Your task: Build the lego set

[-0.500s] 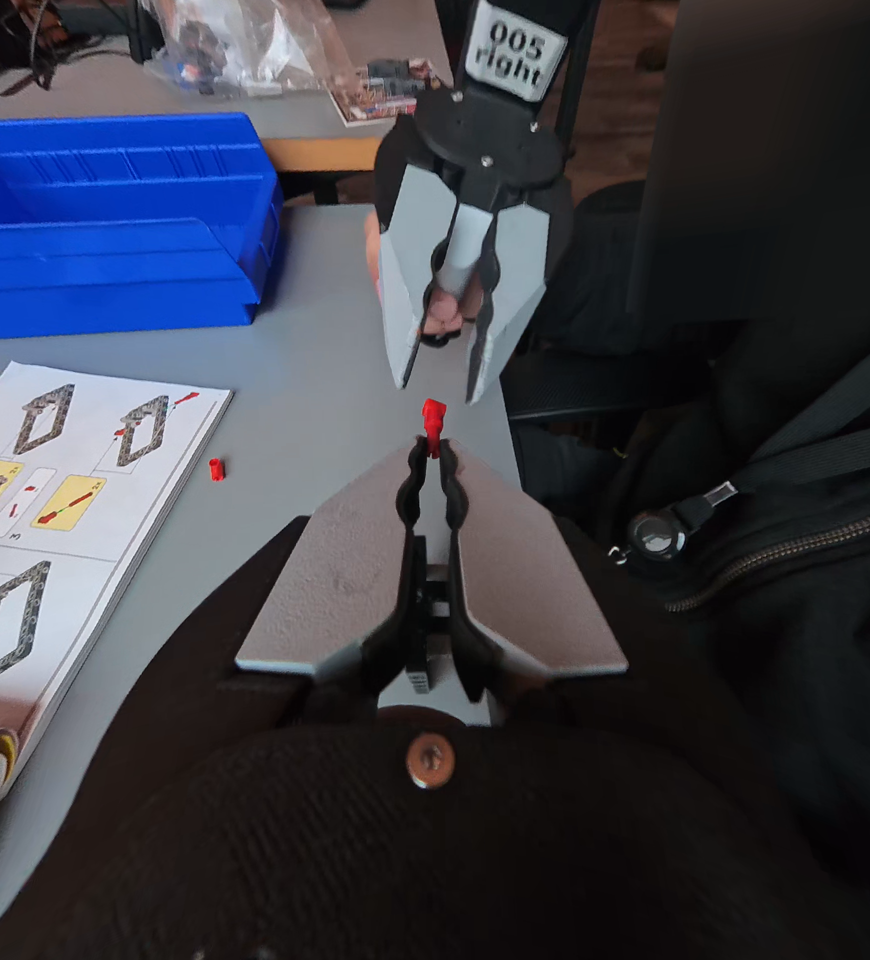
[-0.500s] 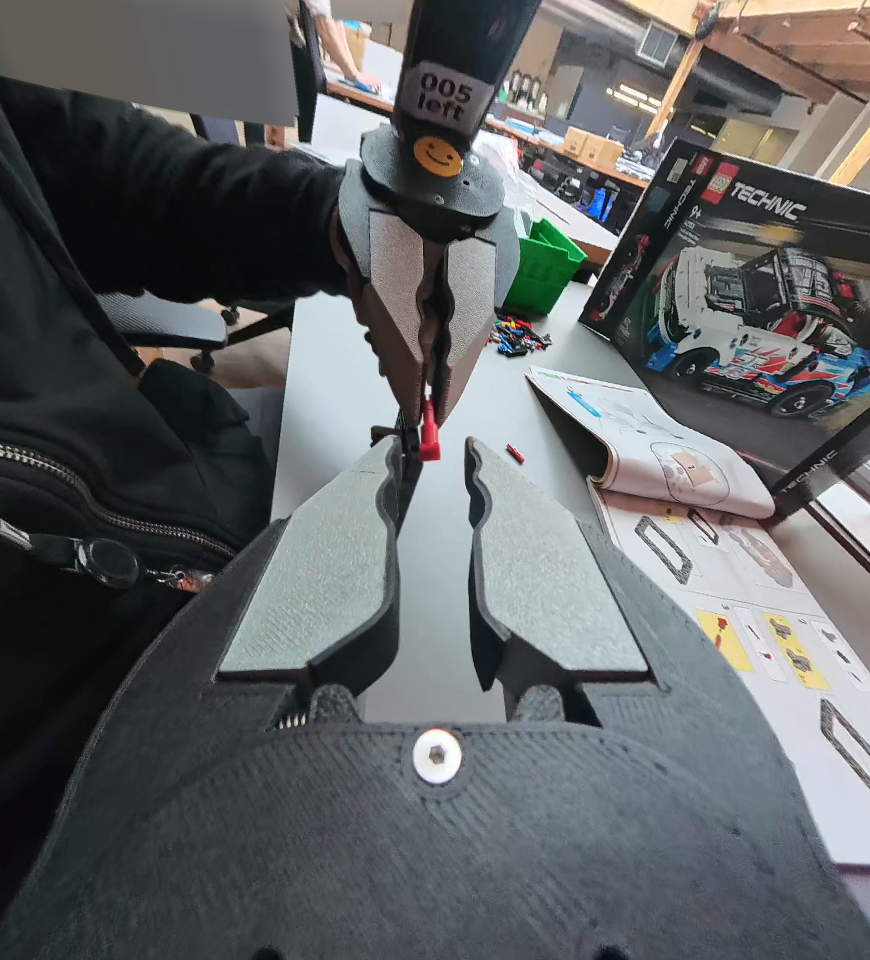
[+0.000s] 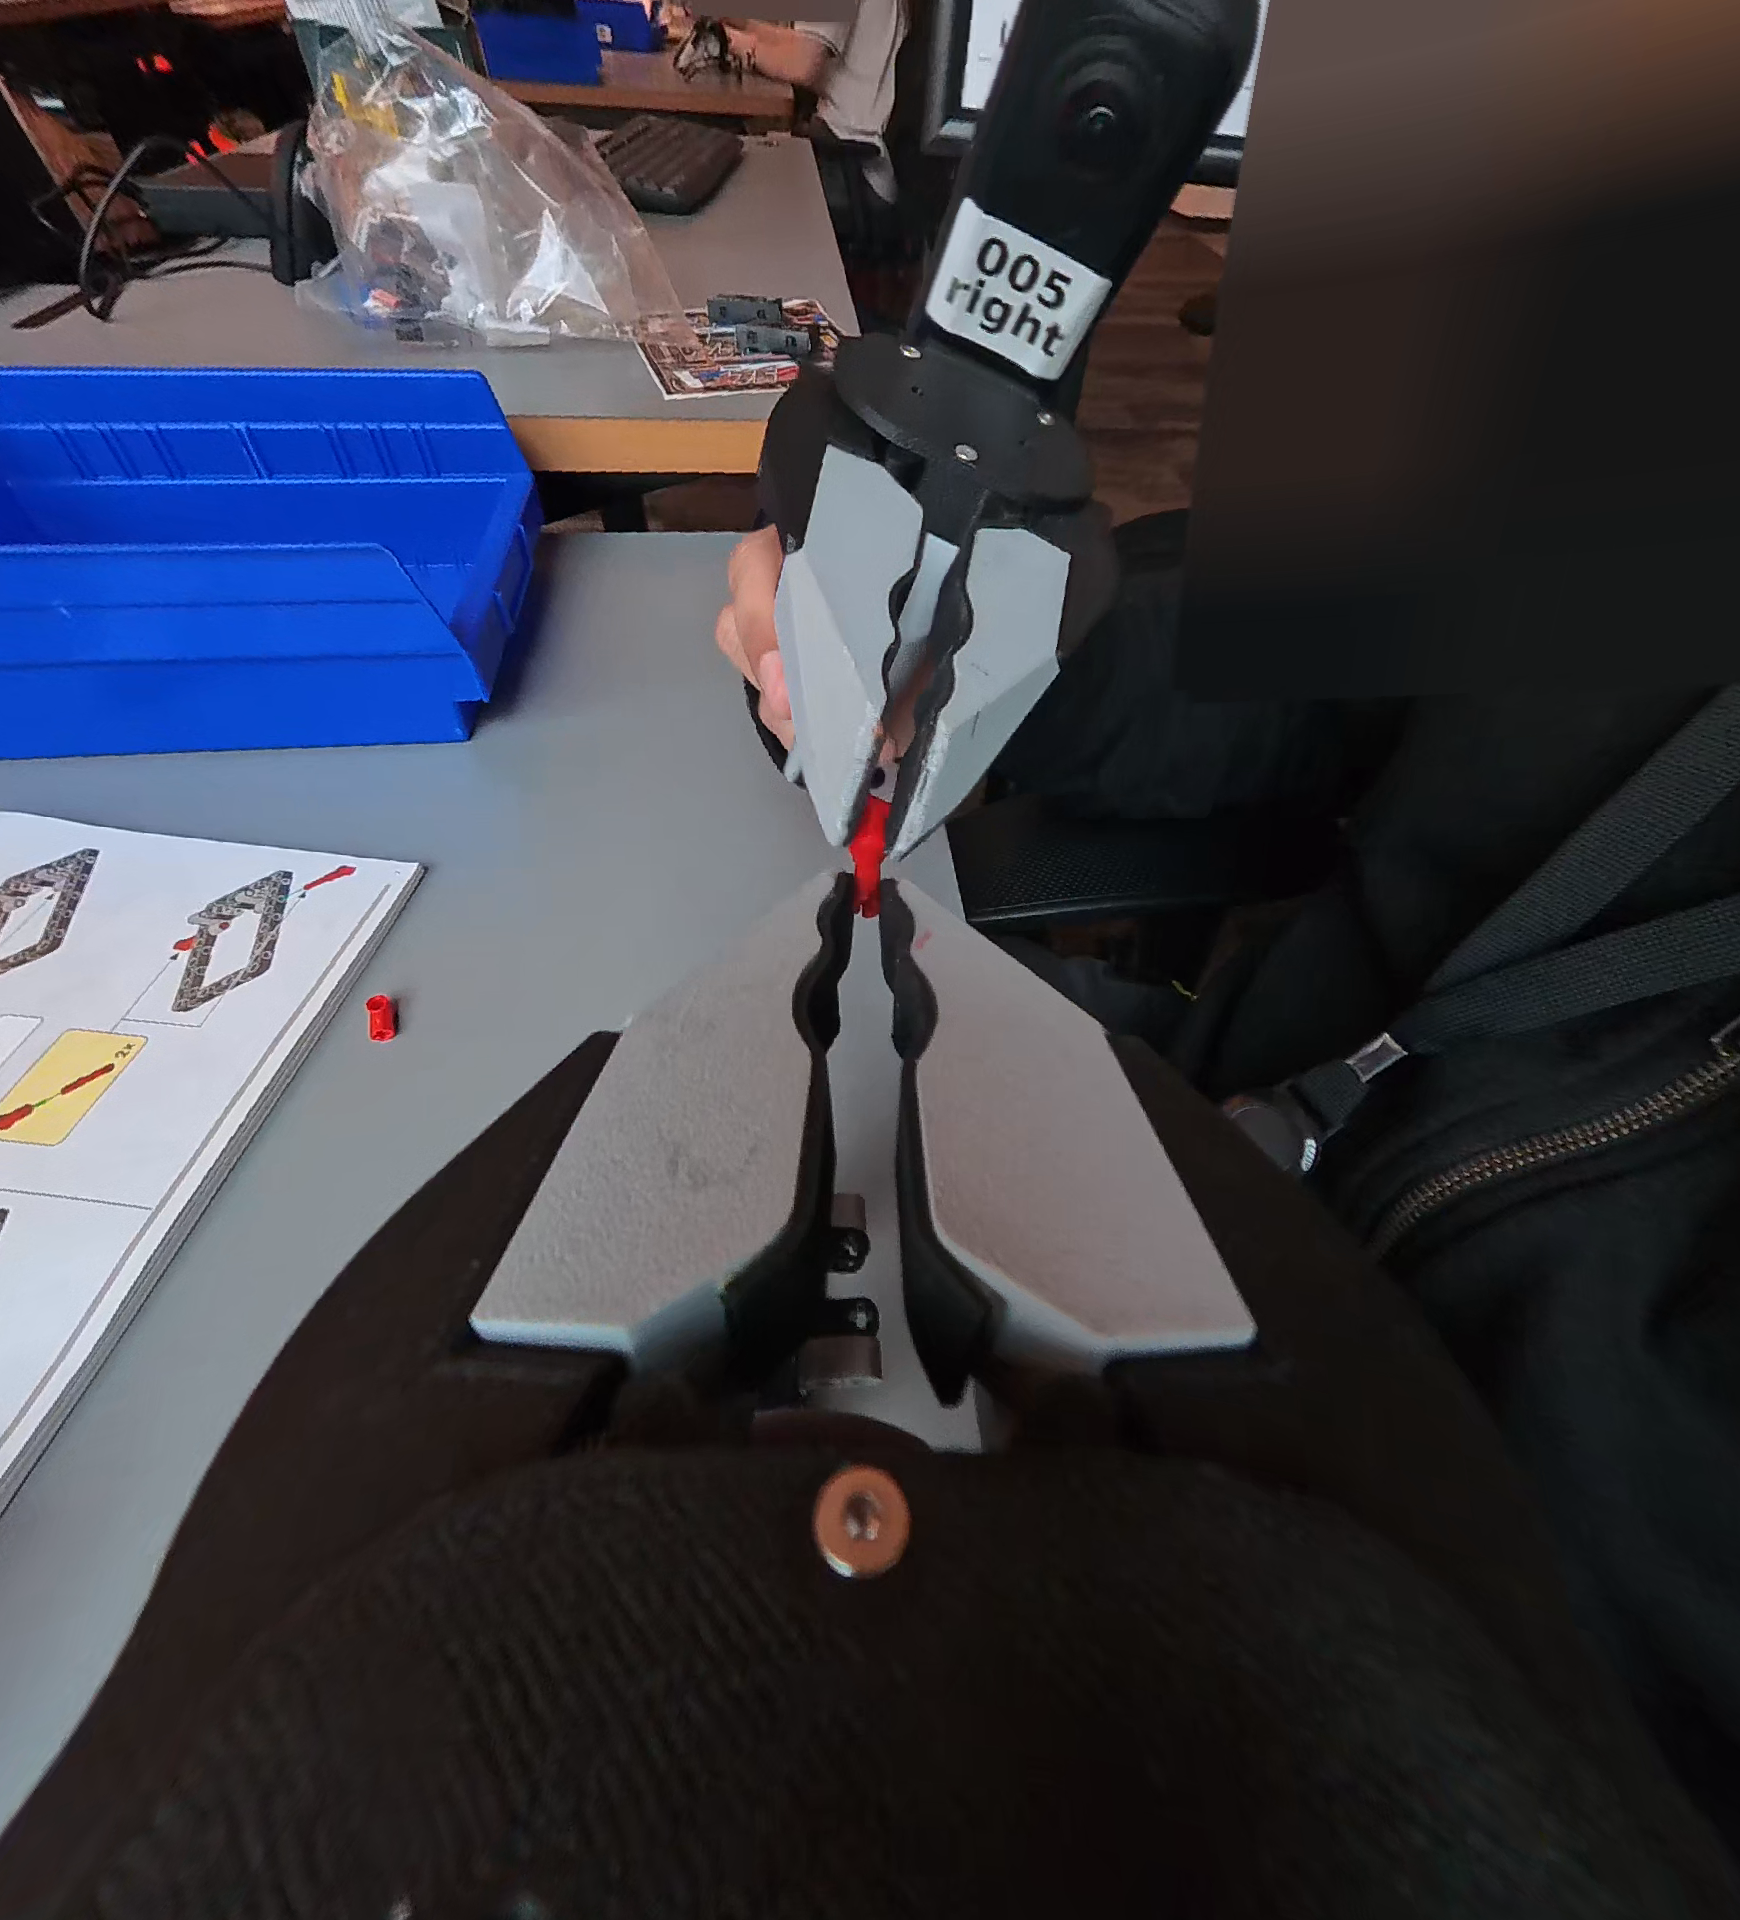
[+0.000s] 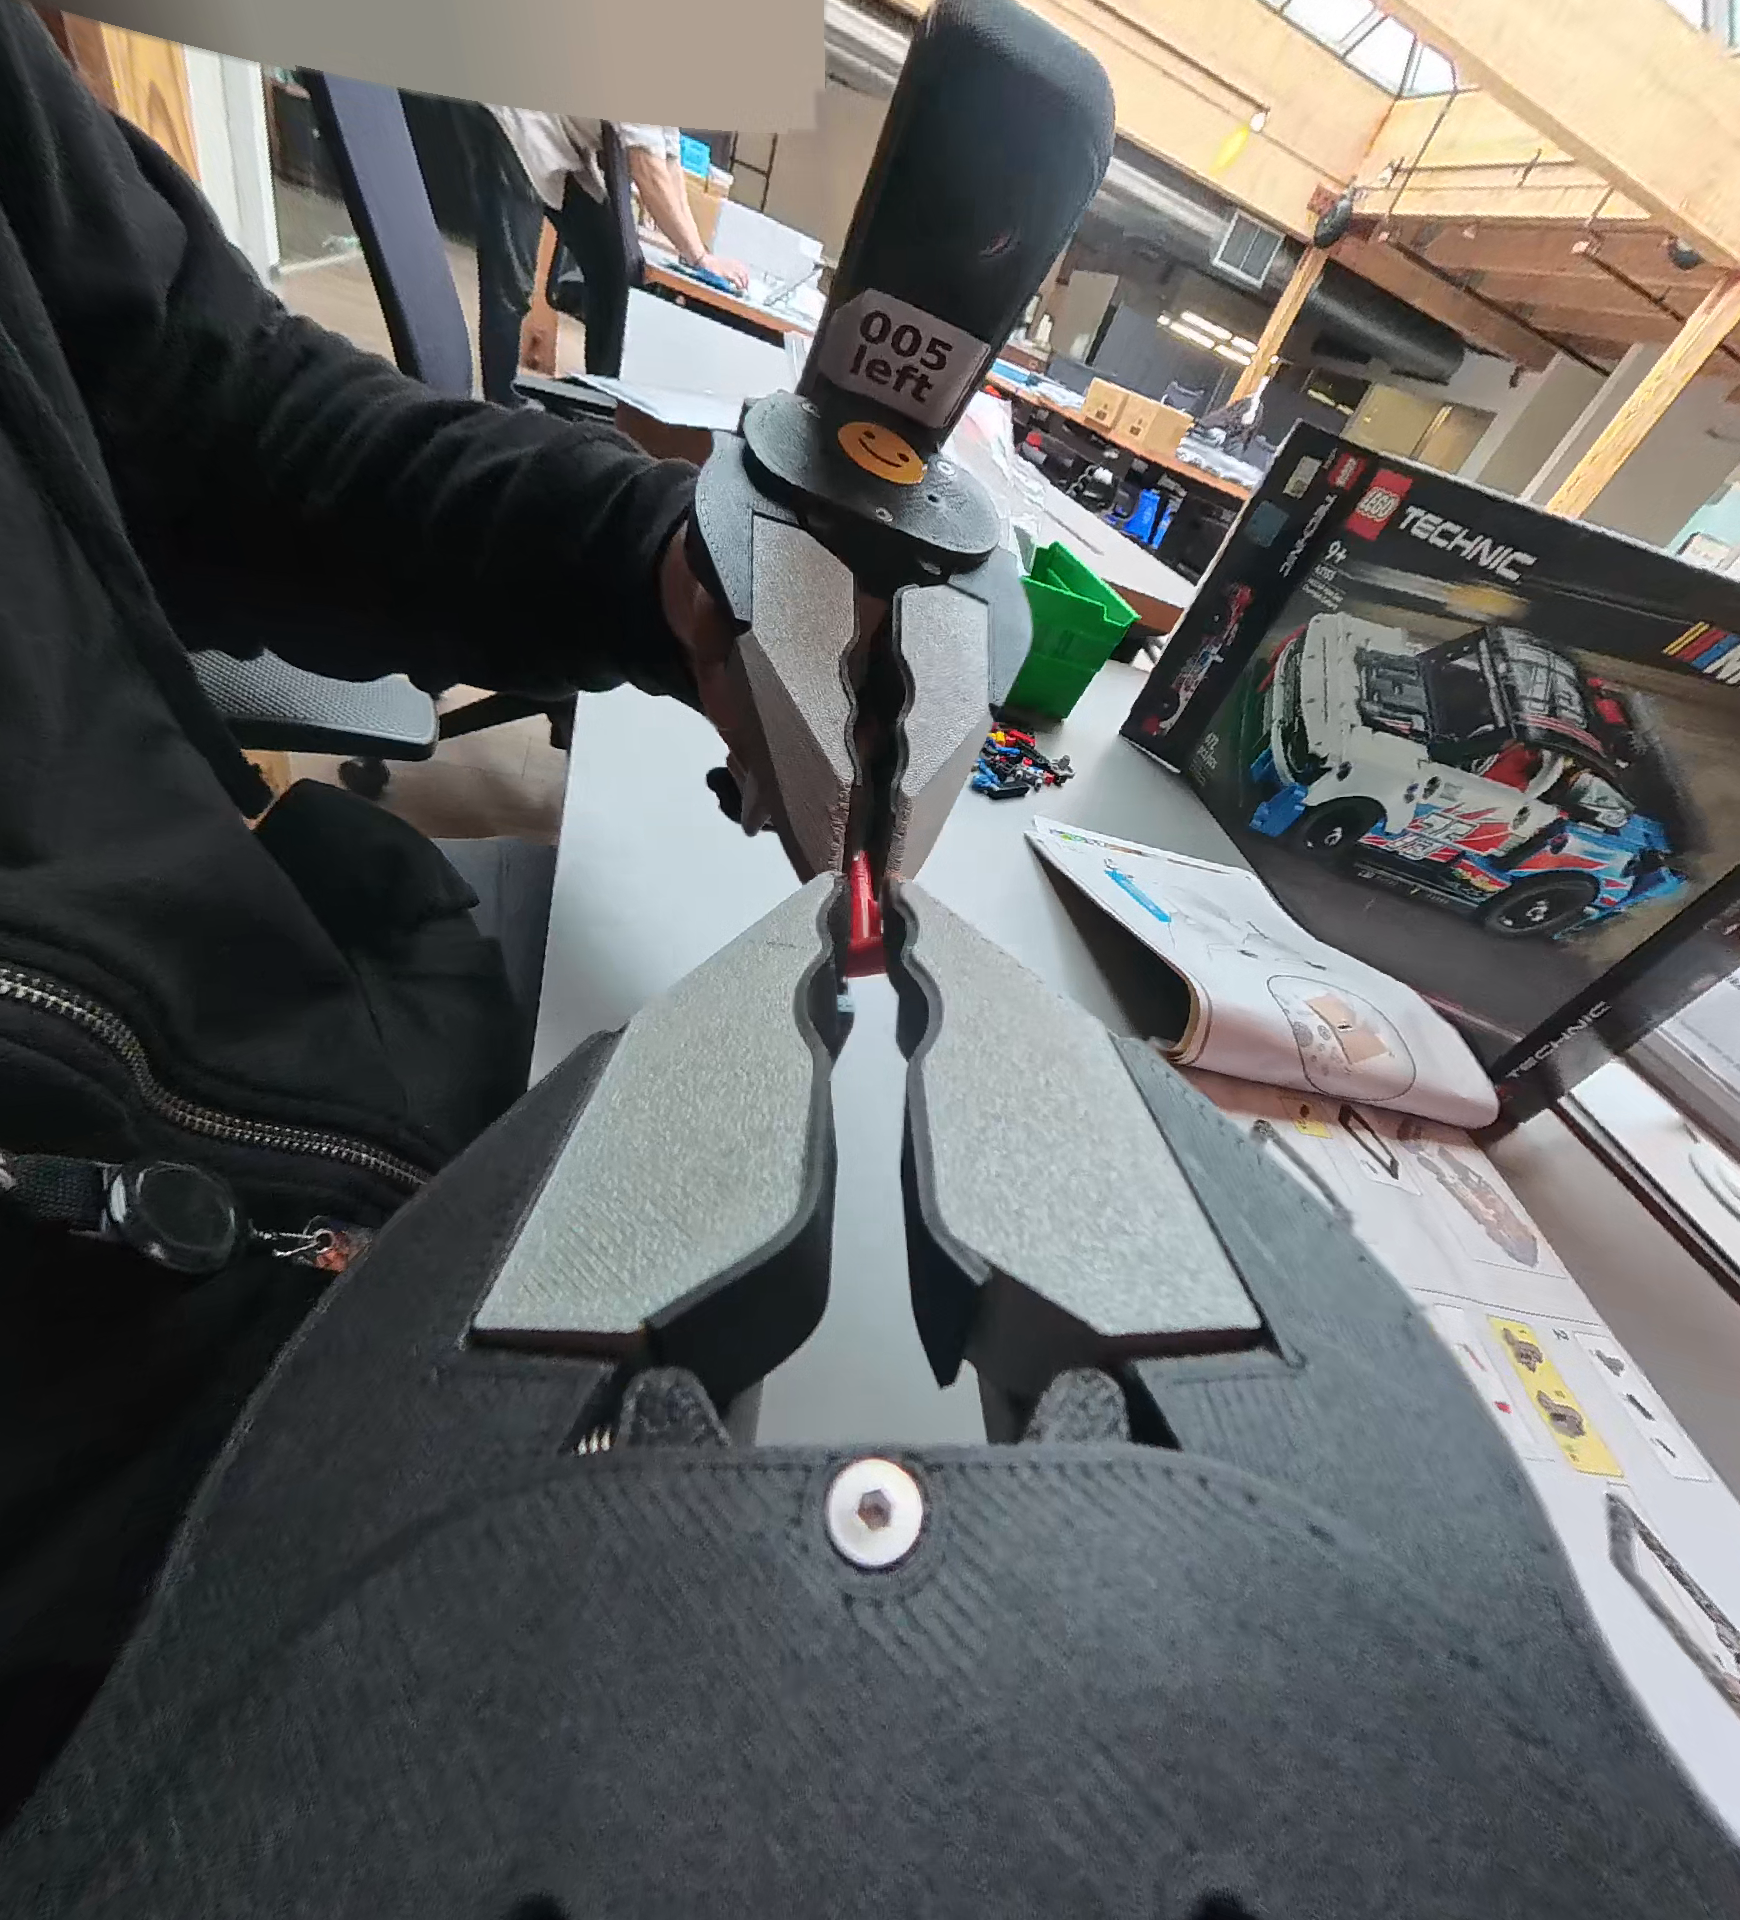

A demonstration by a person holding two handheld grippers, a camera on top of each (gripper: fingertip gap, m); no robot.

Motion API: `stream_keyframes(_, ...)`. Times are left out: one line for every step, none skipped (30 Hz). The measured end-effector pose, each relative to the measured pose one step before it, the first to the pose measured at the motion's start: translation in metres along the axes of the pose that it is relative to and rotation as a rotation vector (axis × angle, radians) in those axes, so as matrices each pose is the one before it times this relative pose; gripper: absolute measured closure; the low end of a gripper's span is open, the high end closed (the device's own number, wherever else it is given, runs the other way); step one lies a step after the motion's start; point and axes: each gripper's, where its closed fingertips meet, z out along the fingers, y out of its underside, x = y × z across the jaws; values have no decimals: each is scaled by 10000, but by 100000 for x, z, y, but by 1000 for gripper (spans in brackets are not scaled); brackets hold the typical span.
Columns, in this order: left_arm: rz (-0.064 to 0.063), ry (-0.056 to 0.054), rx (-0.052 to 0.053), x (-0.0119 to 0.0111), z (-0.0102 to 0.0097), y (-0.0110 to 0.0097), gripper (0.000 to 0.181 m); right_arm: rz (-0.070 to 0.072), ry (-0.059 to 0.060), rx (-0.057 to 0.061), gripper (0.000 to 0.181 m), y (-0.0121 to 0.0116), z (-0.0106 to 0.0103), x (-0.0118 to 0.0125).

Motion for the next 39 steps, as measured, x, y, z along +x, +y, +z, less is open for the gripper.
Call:
stream_keyframes(49, -47, 20, -20, -25, -64, 178, -142, 95, 48, 177, -69, -52, 54)
stream_keyframes(46, 62, 55, 128, -30, -105, 178, -64, -28, 33, 173, -43, -65, -69)
stream_keyframes(-15, 87, 99, 133, -31, -140, 178, 47, -74, -4, 171, 3, -55, -65)
stream_keyframes(-48, 34, 88, 39, -8, -115, 178, 56, -98, -9, 175, 31, -43, -73)
stream_keyframes(-23, 25, 27, 9, 17, -7, 178, 24, -51, 13, 176, -17, -17, -31)
stream_keyframes(3, -14, 45, -34, 26, -21, 178, -48, 24, 14, 176, -16, -21, 39)
stream_keyframes(-7, 25, 51, 32, 11, -44, 178, -79, 21, 34, 176, -45, -22, -9)
stream_keyframes(-42, 66, 48, 91, 10, -42, 178, -61, -18, 26, 176, -56, -16, -74)
stream_keyframes(-67, 39, 16, 41, 21, 13, 178, -37, -19, -18, 176, -7, -16, -60)
stream_keyframes(-43, 17, -25, 8, 19, 74, 178, -12, -43, -77, 176, 98, 16, -60)
stream_keyframes(-32, -27, -55, -39, 21, 121, 178, 4, -30, -107, 176, 129, 12, -18)
stream_keyframes(-34, -83, -81, -104, 19, 101, 178, -41, 23, -87, 176, 112, 18, 32)
stream_keyframes(0, -96, -117, -93, -44, 134, 177, -50, 15, -79, 176, 99, 6, 20)
stream_keyframes(57, -128, -98, -113, -91, 86, 173, 8, -1, -102, 176, 126, -61, 66)
stream_keyframes(80, -117, -73, -73, -128, 49, 172, 83, -16, -98, 176, 126, -89, 107)
stream_keyframes(118, -101, -59, -2, -114, 20, 175, 111, -63, -47, 176, 52, -103, 57)
stream_keyframes(133, -121, -44, -27, -69, -16, 175, 102, -64, -26, 176, 1, -89, 35)
stream_keyframes(136, -116, -70, -48, -3, -1, 176, 71, -47, -54, 176, 33, -32, 13)
stream_keyframes(124, -118, -122, -68, 54, 77, 177, 35, -53, -121, 177, 103, 11, -24)
stream_keyframes(119, -104, -134, -67, 102, 101, 176, -18, -12, -137, 176, 136, 42, 4)
stream_keyframes(148, -110, -107, -43, 103, 52, 175, -8, 4, -98, 177, 106, 47, 21)
stream_keyframes(173, -107, -74, -15, 103, 27, 175, 67, -44, -76, 177, 94, 38, -25)
stream_keyframes(168, -85, -87, 16, 87, 53, 175, 104, -49, -10, 177, 24, 25, -25)
stream_keyframes(181, -131, -81, -65, 43, 46, 178, 105, -65, 23, 177, 0, 20, -58)
stream_keyframes(194, -80, -47, -12, 11, 38, 178, 89, -34, -13, 176, 55, 18, -5)
stream_keyframes(103, -29, -46, 10, 30, 53, 178, 21, -16, -11, 177, 30, -5, -18)
stream_keyframes(39, -21, -19, -15, 28, 35, 178, -12, 14, 8, 177, 2, -5, 28)
stream_keyframes(31, -1, -14, -5, 20, 48, 178, -10, 18, 42, 176, -48, -4, 11)
stream_keyframes(67, 34, -62, 83, 18, 91, 178, -1, -21, 89, 177, -92, 9, -31)
stream_keyframes(221, 19, -27, 146, -18, 33, 178, 46, -81, 88, 177, -73, 1, -88)
stream_keyframes(295, -39, 10, 119, -35, -28, 179, 124, -133, 58, 176, -18, -14, -123)
stream_keyframes(77, -3, -58, 87, -18, 27, 179, 129, -134, 1, 177, 63, 12, -106)
stream_keyframes(-100, 53, -59, 90, -3, 32, 178, 62, -91, -27, 176, 87, 11, -77)
stream_keyframes(-48, 21, 44, 5, -32, -55, 179, 35, -34, 24, 177, -16, -10, -22)
stream_keyframes(-48, 8, 12, 3, -16, -20, 179, 51, -27, 13, 177, -31, 2, -2)
stream_keyframes(-35, 20, -55, 41, 9, 46, 179, 64, -55, -36, 177, 35, 10, -25)
stream_keyframes(29, -57, -8, -32, -4, -37, 179, 79, -39, 10, 177, -13, -16, 9)
stream_keyframes(85, -88, 26, -45, -4, -79, 179, 73, 1, 62, 177, -74, -46, 63)
stream_keyframes(6, -81, 22, -96, 22, -60, 179, 73, 14, 21, 177, -11, -46, 95)
